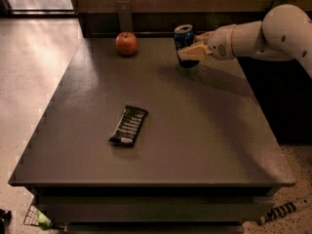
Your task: Knock pepsi can over
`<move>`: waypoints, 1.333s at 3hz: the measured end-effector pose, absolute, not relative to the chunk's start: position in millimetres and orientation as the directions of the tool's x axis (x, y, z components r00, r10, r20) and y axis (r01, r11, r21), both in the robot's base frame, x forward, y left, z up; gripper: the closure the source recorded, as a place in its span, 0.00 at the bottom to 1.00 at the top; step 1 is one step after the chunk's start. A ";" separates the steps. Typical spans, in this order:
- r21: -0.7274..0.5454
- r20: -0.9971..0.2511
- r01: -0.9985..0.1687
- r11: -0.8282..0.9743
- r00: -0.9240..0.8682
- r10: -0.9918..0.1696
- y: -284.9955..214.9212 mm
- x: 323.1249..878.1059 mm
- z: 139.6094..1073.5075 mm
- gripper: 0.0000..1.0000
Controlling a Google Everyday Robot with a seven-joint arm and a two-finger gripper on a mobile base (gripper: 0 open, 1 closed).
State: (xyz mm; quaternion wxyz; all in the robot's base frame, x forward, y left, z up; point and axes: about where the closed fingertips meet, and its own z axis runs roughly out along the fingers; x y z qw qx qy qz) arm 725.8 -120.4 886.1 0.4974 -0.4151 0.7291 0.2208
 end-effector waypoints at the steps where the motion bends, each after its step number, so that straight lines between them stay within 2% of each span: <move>1: -0.119 -0.842 -0.843 0.524 -0.194 -0.503 -123.2 721.2 885.8 1.00; 2: -0.166 -0.736 -0.862 0.479 -0.215 -0.642 -130.5 710.6 887.4 1.00; 4: -0.211 -0.569 -0.883 0.420 -0.238 -0.787 -142.4 695.3 884.9 1.00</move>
Offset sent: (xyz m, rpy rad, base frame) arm -0.0231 -0.0245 0.0080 -0.4275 0.1208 0.0580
